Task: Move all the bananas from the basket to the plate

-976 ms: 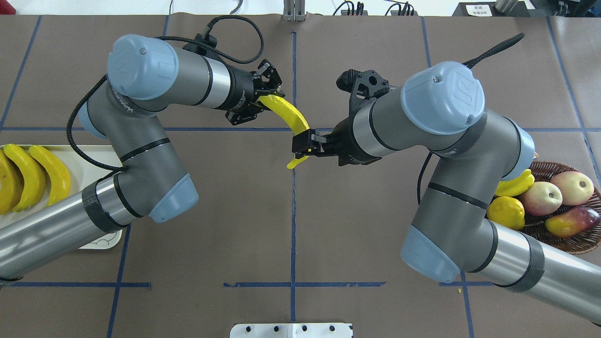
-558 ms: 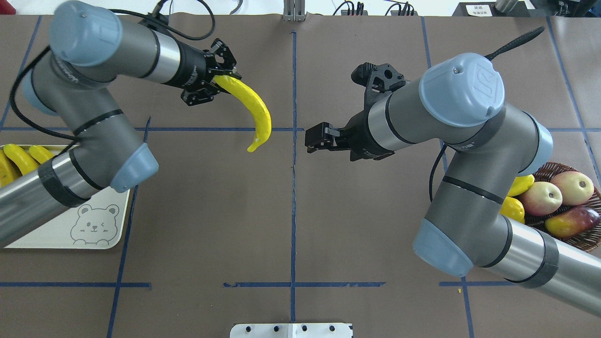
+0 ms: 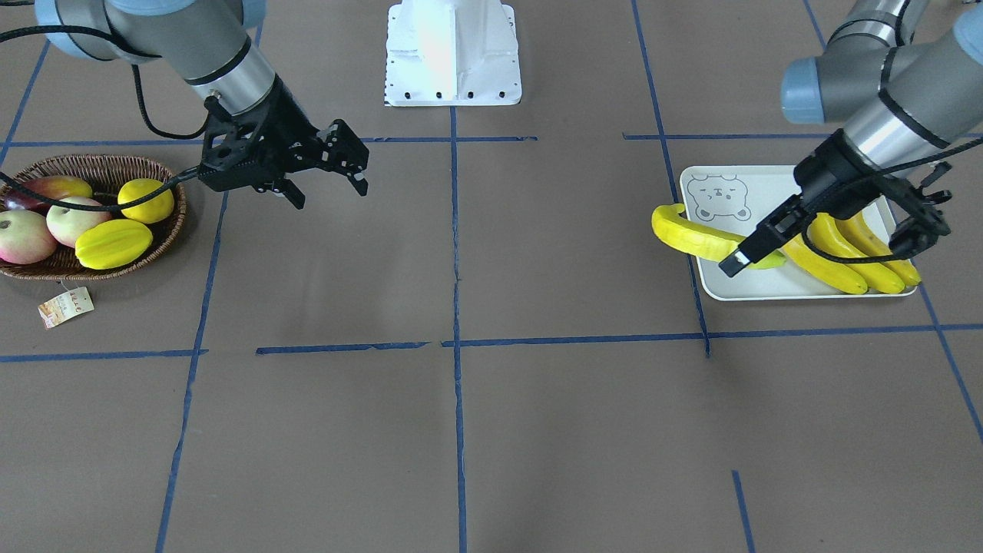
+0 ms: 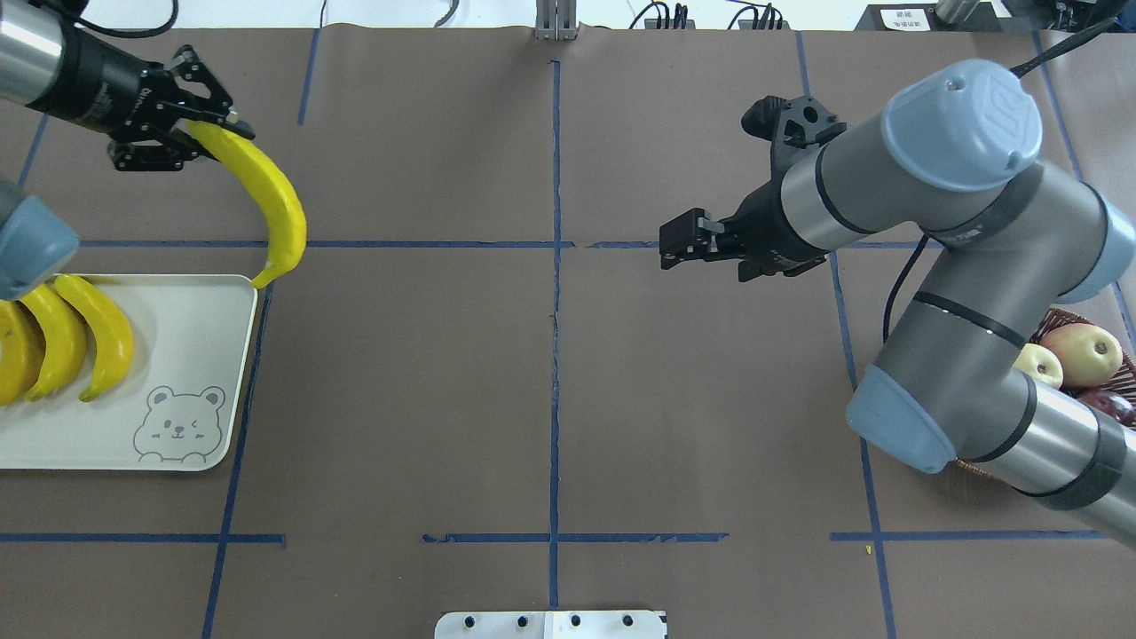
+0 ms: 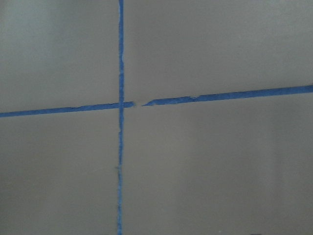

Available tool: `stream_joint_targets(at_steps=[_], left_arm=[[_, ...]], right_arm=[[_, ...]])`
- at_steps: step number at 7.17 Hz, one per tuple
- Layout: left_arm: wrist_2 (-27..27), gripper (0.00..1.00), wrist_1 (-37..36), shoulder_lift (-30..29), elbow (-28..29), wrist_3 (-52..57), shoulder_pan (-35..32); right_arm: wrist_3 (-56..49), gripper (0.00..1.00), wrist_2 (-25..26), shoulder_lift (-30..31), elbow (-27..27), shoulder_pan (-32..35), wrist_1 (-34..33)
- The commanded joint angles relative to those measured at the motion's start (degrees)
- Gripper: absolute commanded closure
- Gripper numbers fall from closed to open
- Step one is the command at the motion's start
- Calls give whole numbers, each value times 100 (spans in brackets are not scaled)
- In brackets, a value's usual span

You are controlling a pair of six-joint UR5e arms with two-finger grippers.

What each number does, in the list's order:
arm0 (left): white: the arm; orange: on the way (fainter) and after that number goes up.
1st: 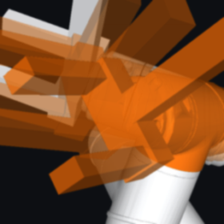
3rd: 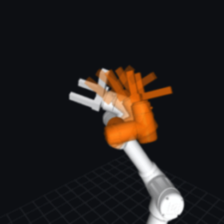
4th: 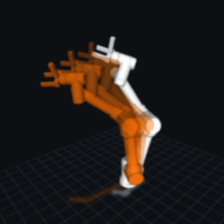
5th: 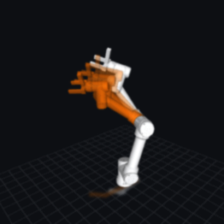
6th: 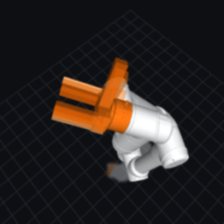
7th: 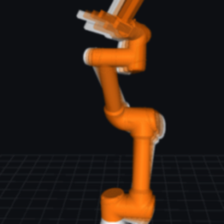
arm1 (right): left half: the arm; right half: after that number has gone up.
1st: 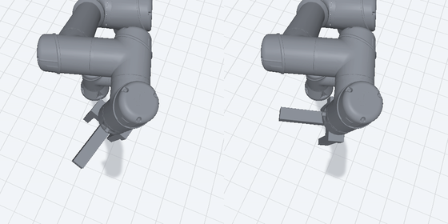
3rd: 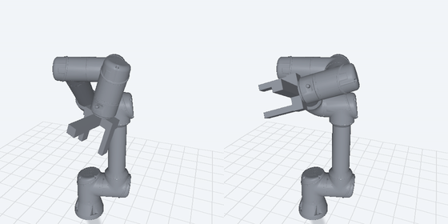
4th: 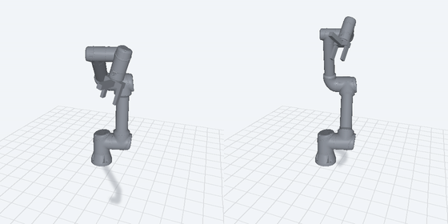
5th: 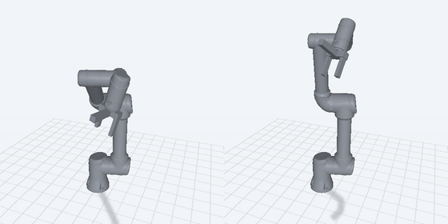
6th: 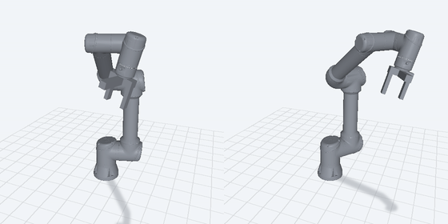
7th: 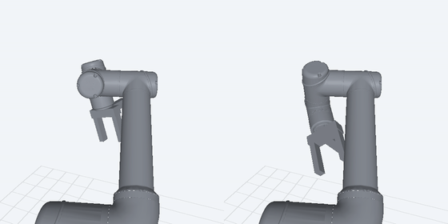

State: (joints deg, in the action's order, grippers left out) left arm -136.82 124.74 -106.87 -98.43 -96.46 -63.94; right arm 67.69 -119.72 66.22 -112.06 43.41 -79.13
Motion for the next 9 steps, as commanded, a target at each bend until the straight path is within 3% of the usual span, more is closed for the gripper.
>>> stream_joint_targets(at_steps=[1,3,7,8,9], left_arm=[[-187,100,7,936,25,408,-84],[49,100,16,1168,113,435,73],[621,99,68,1379,524,444,453],[787,94,155,1353,727,444,513],[832,64,287,1335,850,444,549]], right_arm=[[-1244,0,-271,172,-87,465,-1054],[-2492,0,-280,478,-472,755,-1944],[-2788,0,-271,602,-562,845,-2018],[-2788,0,-271,611,-580,845,-2018],[-2779,0,-271,603,-589,845,-2018]])
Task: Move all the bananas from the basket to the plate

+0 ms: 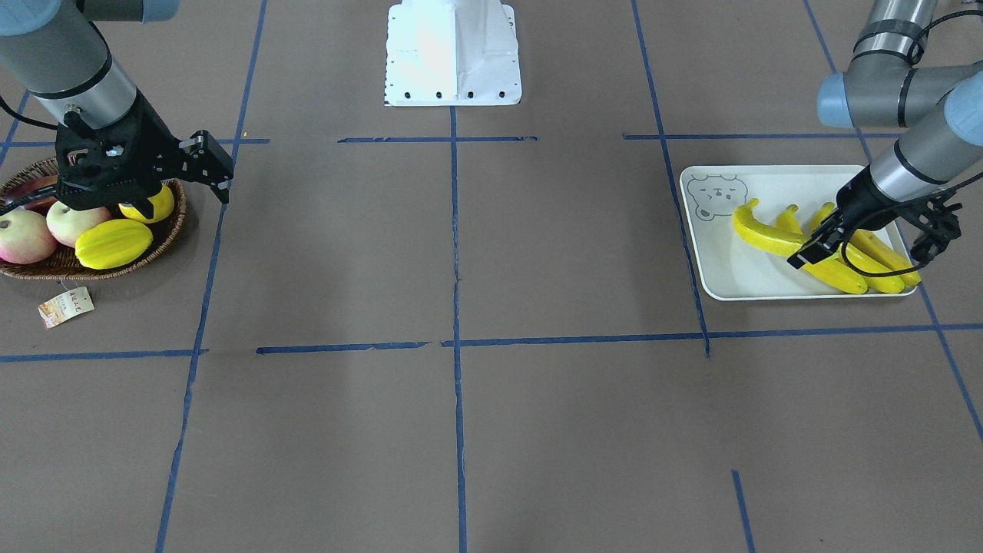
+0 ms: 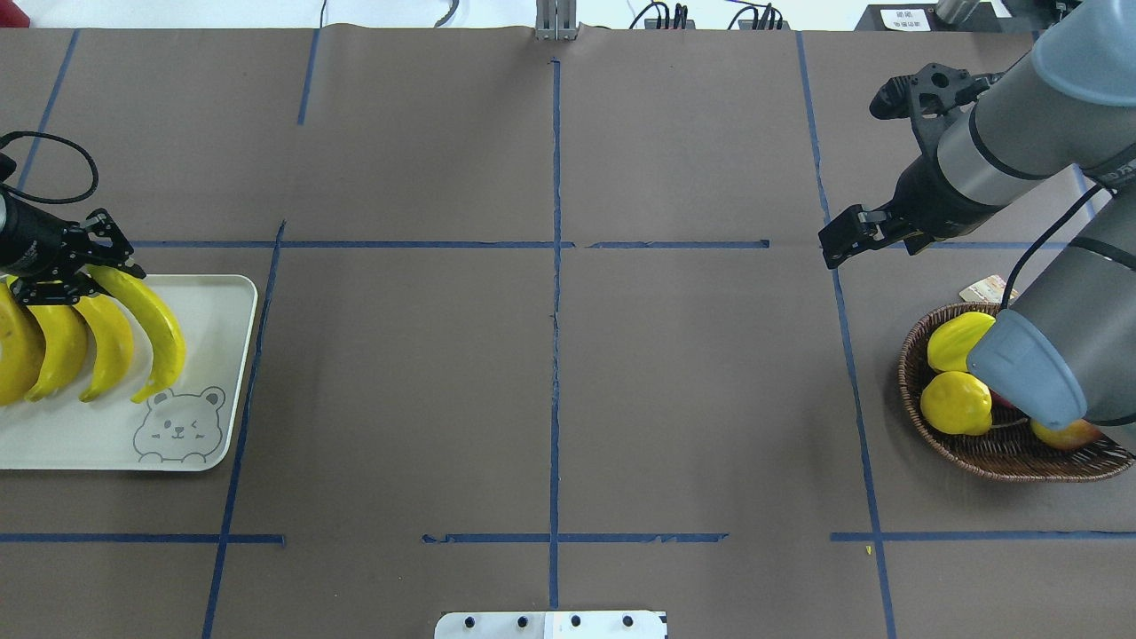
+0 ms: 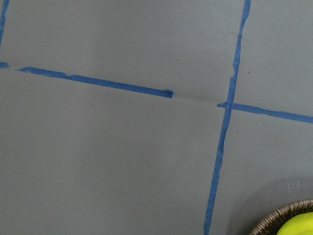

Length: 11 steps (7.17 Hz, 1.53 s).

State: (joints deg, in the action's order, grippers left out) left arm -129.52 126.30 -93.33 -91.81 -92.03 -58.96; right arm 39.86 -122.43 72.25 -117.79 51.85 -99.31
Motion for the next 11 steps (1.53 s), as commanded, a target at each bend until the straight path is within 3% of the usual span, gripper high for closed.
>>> stream_joint_targets(at_steps=[1,3,4,5,7,8,11], left_arm=[[241,51,131,-1,199,1,69],[357,45,140,25,208,1,95],[357,0,140,25,173,10,95],[331,0,131,25,59,140,78],[278,0,44,34,-161,1514,-62],[269,0,26,208,-153,2661,-341],[-318,0,-1243,429,-188,6551,-1570]], right_arm=[[-5,0,0,-1,-16,1,-9],[4,0,9,-1,-16,-8,-9],[4,0,0,-1,-16,-8,-9],[-5,0,0,-1,-16,1,-9],[-257,0,-70,182,-8,193,-18],[-834,0,-149,428,-8,464,-27],[-2714,0,-518,1210,115,1474,-45]])
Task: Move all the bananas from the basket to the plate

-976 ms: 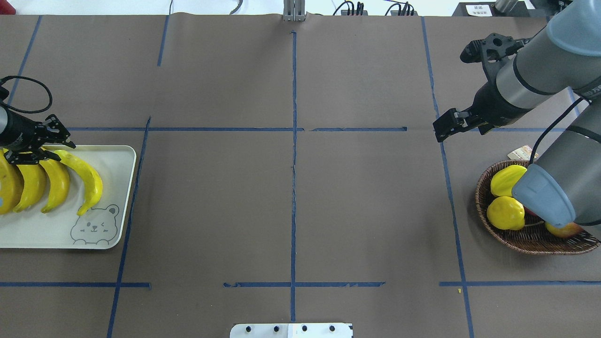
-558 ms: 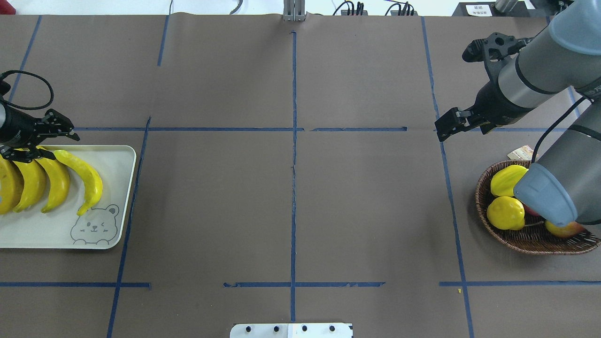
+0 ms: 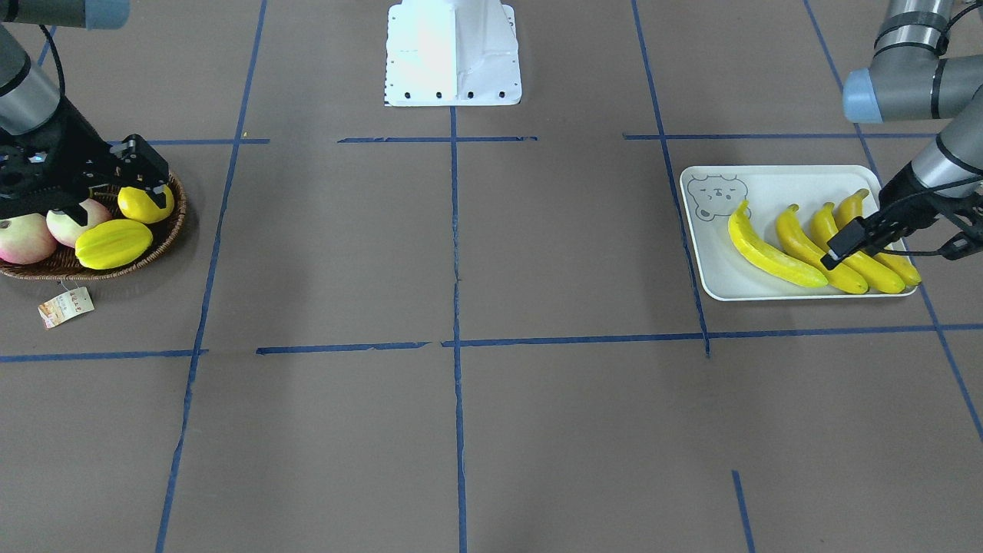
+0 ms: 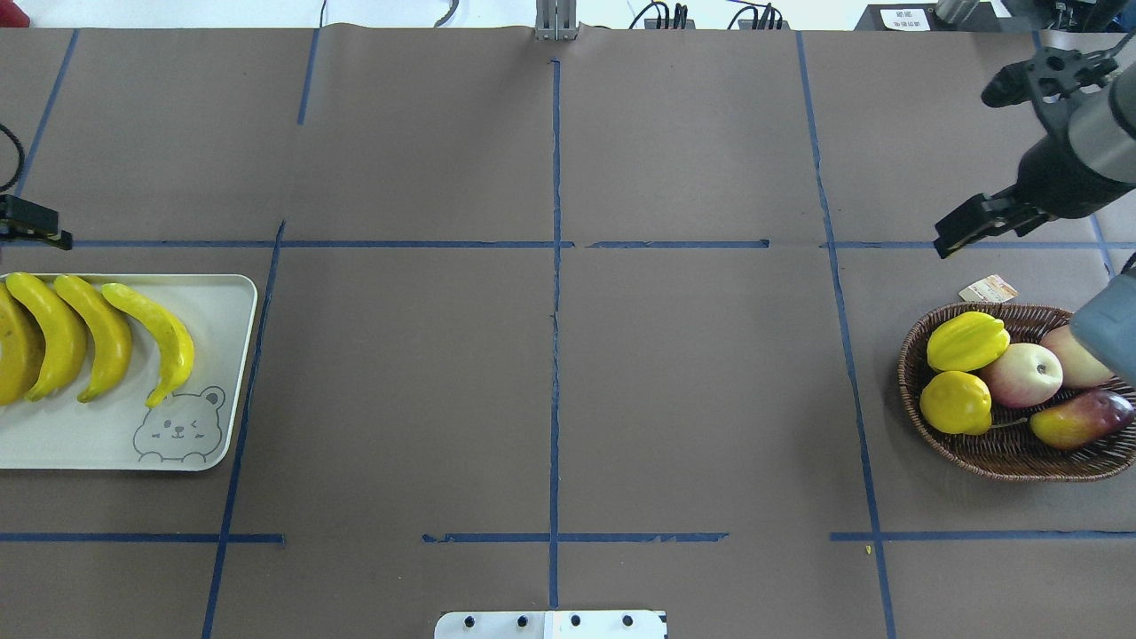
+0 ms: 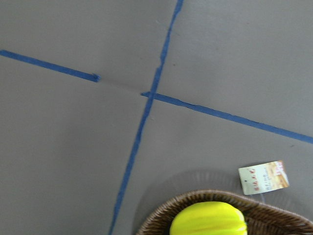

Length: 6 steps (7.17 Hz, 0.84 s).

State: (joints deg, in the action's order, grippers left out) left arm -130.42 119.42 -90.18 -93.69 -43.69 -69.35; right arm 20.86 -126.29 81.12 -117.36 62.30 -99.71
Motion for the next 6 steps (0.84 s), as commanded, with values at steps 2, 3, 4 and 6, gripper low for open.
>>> stream_joint_targets(at_steps=[2,3,4,6], left_arm=[[-230,0,-1829,141,-1,4244,-1209],[-230,0,-2444,133,-18,5099,-1491],[-238,0,-3094,107,-36,5534,-1720],[-500,0,-3794,194,-168,5574,-2264]], right_arm=[[-2220,0,-413,780,388,1132,13],[-2914,0,-545,965,607,1501,22],[-3496,0,-694,1028,905,1878,22],[-4072,0,-810,1475,1328,2415,66]])
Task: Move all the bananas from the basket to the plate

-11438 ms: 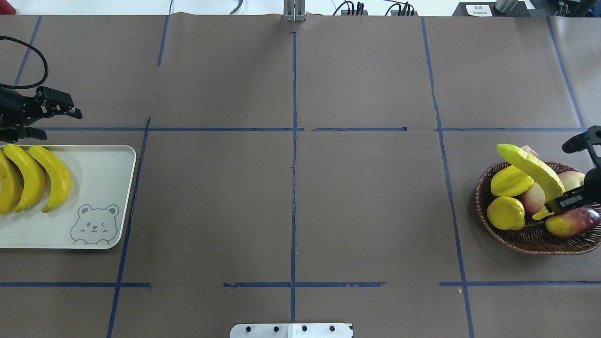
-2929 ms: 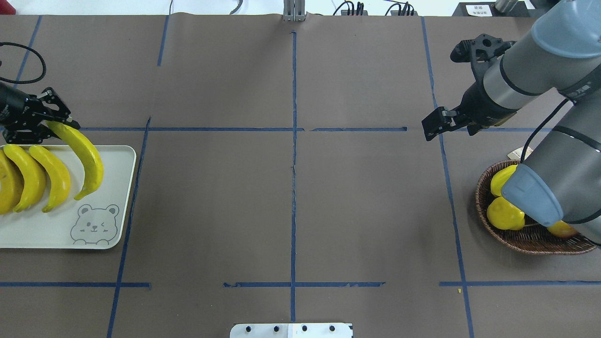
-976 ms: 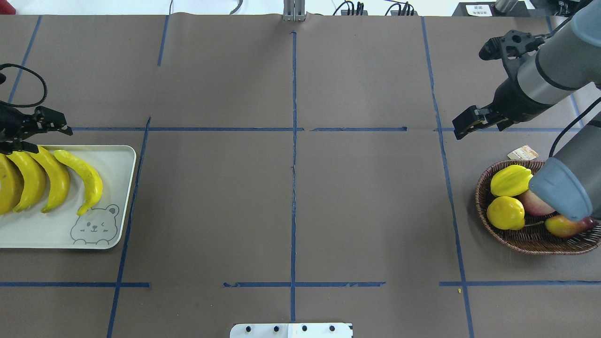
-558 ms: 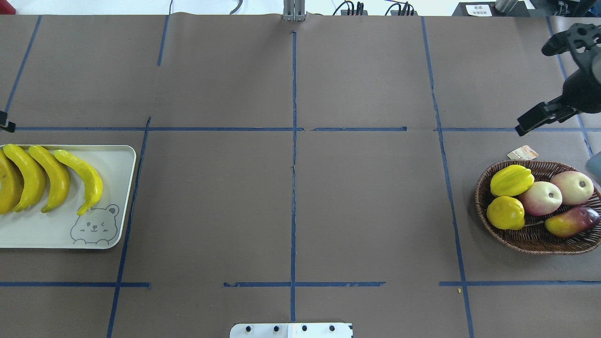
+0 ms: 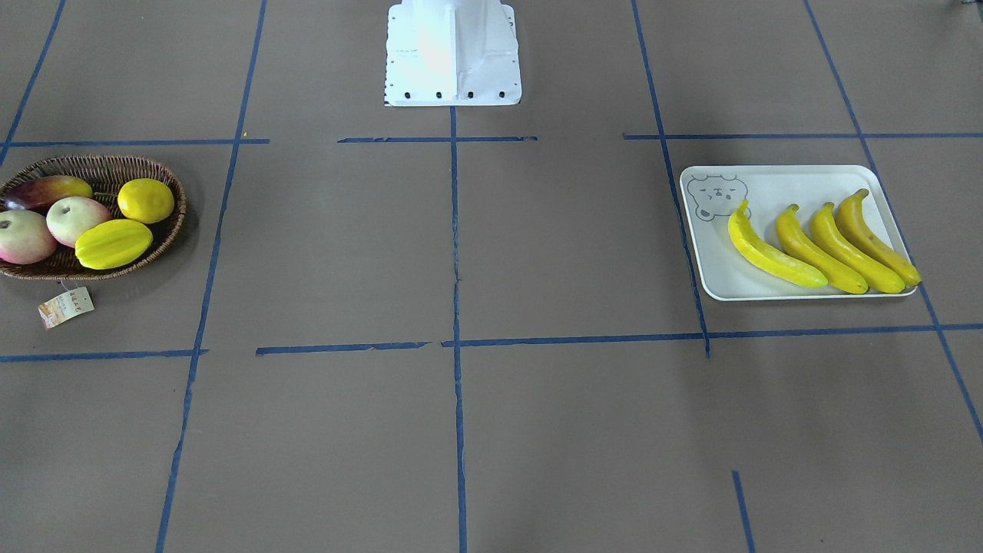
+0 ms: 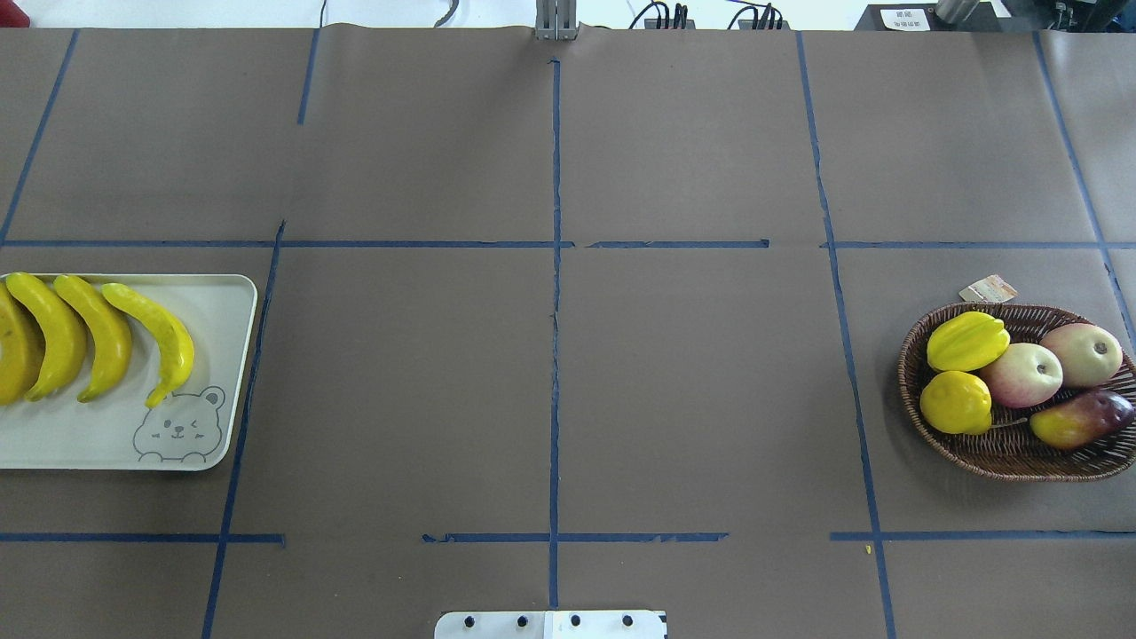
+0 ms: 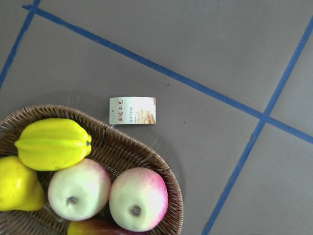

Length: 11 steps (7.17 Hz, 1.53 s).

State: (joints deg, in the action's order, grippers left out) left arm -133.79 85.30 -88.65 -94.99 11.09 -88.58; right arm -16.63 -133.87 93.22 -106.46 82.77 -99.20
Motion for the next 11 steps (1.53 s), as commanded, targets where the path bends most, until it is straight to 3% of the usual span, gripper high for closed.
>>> stream_joint_targets(at_steps=[1,3,5,11], left_arm=[[-182,0,-313,119,15,112,-353],[-182,0,-277,251,25,95,-353],[-86,0,176,278,-11,104,-371],[-41,0,250,665,-230,148,-353]], right_arm=[[-245,1,-25,554,283,580,24],[526,1,-33,610,319,688,41],[547,1,-69,601,284,679,41],[564,0,-33,610,301,679,41]])
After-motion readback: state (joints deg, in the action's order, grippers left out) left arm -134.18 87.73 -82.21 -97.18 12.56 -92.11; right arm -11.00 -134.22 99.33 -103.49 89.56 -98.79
